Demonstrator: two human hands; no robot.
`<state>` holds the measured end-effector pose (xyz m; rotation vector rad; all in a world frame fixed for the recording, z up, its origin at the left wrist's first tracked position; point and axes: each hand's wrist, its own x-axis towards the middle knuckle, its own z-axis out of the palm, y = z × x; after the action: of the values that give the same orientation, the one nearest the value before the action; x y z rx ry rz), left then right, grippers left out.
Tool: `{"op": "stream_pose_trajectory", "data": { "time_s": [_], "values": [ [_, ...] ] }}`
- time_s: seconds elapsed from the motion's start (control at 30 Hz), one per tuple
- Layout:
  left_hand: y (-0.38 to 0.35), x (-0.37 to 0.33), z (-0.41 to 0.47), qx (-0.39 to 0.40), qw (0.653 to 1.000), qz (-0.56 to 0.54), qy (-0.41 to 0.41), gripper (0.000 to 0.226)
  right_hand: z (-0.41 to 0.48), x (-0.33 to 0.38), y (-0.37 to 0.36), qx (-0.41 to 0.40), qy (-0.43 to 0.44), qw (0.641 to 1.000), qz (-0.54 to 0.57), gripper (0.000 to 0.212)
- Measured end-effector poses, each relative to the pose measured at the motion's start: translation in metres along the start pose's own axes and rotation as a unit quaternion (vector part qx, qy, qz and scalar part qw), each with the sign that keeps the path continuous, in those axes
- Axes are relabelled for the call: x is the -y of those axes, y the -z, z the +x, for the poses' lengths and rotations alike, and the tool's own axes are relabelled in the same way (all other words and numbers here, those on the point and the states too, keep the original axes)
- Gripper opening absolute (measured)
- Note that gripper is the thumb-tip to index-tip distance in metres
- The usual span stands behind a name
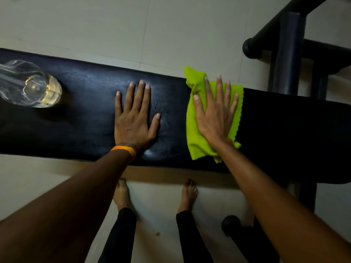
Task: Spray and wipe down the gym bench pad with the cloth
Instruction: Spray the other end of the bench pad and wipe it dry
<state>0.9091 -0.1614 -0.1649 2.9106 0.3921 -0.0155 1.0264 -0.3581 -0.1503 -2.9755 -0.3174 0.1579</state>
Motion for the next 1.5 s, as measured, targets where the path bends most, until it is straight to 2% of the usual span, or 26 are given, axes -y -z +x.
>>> {"op": "stream_pose_trajectory", "data": {
  "time_s": [0.07, 0.17, 0.23, 0.3, 0.37, 0.47, 0.53, 0.6, 0.7, 0.73, 0.83, 0.9, 0.93, 1.03, 1.13, 1.2, 1.3, 1.33, 1.37, 1.43, 1.5],
  "values": [
    [0.000, -0.001, 0.000, -0.001, 1.000, 0.001, -0.001, 0.078, -0.038, 0.013, -0.004, -0.007, -0.027, 1.000, -0.001, 0.061],
    [-0.001, 0.000, 0.000, -0.007, 1.000, -0.003, -0.002, 0.078, -0.090, 0.001, -0.002, 0.040, 0.086, 0.995, -0.022, 0.061],
    [-0.002, 0.001, 0.000, -0.008, 1.000, -0.001, -0.004, 0.078, -0.068, -0.023, 0.001, 0.048, 0.137, 0.989, -0.032, 0.063],
    [-0.002, 0.001, 0.000, -0.007, 1.000, 0.000, -0.005, 0.077, -0.031, -0.040, 0.003, 0.028, 0.081, 0.996, -0.033, 0.063],
    [-0.002, 0.000, 0.000, -0.005, 1.000, 0.003, -0.004, 0.077, -0.013, -0.046, 0.004, 0.001, -0.030, 1.000, -0.009, 0.064],
    [0.000, 0.000, -0.001, -0.001, 1.000, -0.003, -0.003, 0.077, -0.054, -0.018, -0.005, -0.044, -0.127, 0.991, 0.012, 0.061],
    [0.001, 0.000, -0.002, -0.003, 1.000, -0.007, -0.005, 0.076, -0.100, 0.003, -0.012, -0.036, -0.100, 0.994, 0.009, 0.059],
    [0.001, 0.001, -0.003, -0.003, 1.000, -0.006, -0.007, 0.076, -0.124, 0.004, -0.014, -0.004, -0.027, 1.000, -0.013, 0.060],
    [0.000, 0.001, -0.002, 0.004, 1.000, -0.005, -0.009, 0.077, -0.081, -0.028, -0.007, 0.028, 0.060, 0.997, -0.038, 0.061],
    [0.000, 0.002, -0.002, 0.005, 1.000, -0.002, -0.010, 0.078, -0.060, -0.037, -0.004, 0.020, 0.042, 0.998, -0.039, 0.062],
    [-0.001, 0.002, -0.001, 0.008, 1.000, 0.000, -0.008, 0.078, -0.021, -0.040, 0.002, -0.016, -0.136, 0.990, 0.010, 0.065],
    [0.001, 0.004, -0.001, 0.009, 1.000, -0.012, -0.009, 0.079, -0.035, -0.010, -0.003, -0.025, -0.184, 0.982, 0.024, 0.068],
    [0.002, 0.005, -0.002, 0.008, 1.000, -0.019, -0.014, 0.080, -0.053, 0.006, -0.006, -0.019, -0.156, 0.987, 0.023, 0.068],
    [0.006, 0.018, -0.013, -0.006, 0.999, -0.036, -0.023, 0.083, -0.113, 0.041, -0.014, 0.019, 0.020, 1.000, -0.010, 0.063],
    [0.011, 0.053, -0.035, -0.026, 0.999, -0.017, 0.009, 0.084, -0.083, 0.037, -0.013, 0.043, 0.116, 0.992, -0.016, 0.062],
    [0.013, 0.074, -0.046, -0.021, 1.000, 0.002, 0.022, 0.083, -0.039, 0.034, -0.010, 0.020, 0.087, 0.996, -0.023, 0.062],
    [0.011, 0.079, -0.049, -0.010, 1.000, 0.015, 0.017, 0.081, -0.019, 0.062, -0.015, -0.024, -0.065, 0.997, 0.015, 0.061],
    [0.011, 0.077, -0.048, -0.010, 1.000, 0.017, 0.018, 0.081, -0.030, 0.078, -0.018, -0.027, -0.071, 0.997, 0.017, 0.060],
    [0.010, 0.077, -0.049, -0.012, 1.000, 0.017, 0.019, 0.081, -0.046, 0.094, -0.020, -0.019, -0.037, 0.999, 0.012, 0.059],
    [0.009, 0.078, -0.050, -0.019, 1.000, 0.013, 0.018, 0.080, -0.068, 0.110, -0.021, 0.015, 0.086, 0.996, -0.009, 0.060],
    [0.007, 0.079, -0.050, -0.024, 1.000, 0.012, 0.015, 0.079, -0.045, 0.112, -0.017, 0.047, 0.199, 0.979, -0.020, 0.061]
  ]
}}
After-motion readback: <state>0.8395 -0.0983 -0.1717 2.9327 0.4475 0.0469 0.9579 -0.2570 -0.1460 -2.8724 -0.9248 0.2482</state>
